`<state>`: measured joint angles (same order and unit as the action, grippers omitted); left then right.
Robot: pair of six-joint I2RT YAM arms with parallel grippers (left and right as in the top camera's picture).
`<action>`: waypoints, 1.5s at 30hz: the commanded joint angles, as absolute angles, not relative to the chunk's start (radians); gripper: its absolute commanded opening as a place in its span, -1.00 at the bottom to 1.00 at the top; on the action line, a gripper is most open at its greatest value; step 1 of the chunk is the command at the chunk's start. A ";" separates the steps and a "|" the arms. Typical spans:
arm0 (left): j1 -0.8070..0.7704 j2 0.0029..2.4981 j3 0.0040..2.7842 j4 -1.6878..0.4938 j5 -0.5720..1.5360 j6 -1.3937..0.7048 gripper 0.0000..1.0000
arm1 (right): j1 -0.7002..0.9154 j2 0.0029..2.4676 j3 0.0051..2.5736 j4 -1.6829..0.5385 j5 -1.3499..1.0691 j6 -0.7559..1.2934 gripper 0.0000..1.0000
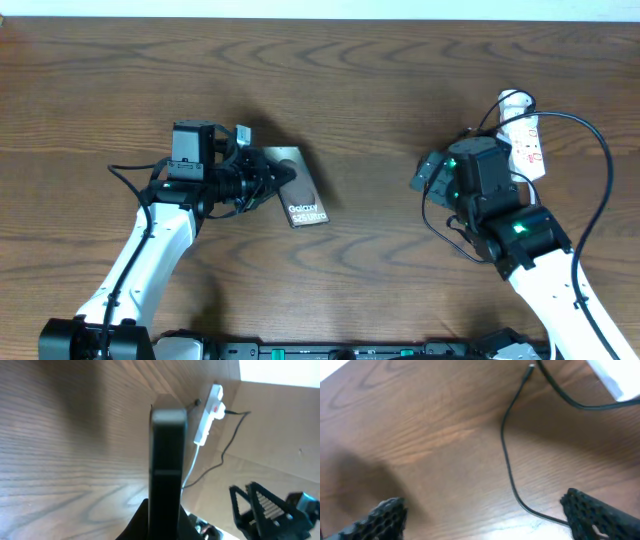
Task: Plug charger to phone and switch on socket
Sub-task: 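Release the phone from the right gripper and withdraw it, then move the right gripper to the black USB-C cable near the power strip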
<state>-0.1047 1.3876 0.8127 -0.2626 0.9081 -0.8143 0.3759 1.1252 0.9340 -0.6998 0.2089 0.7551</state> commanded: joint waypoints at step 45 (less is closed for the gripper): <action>-0.101 1.380 0.822 -0.279 0.979 -0.820 -0.85 | 0.158 2.104 1.396 -0.668 0.433 0.969 0.36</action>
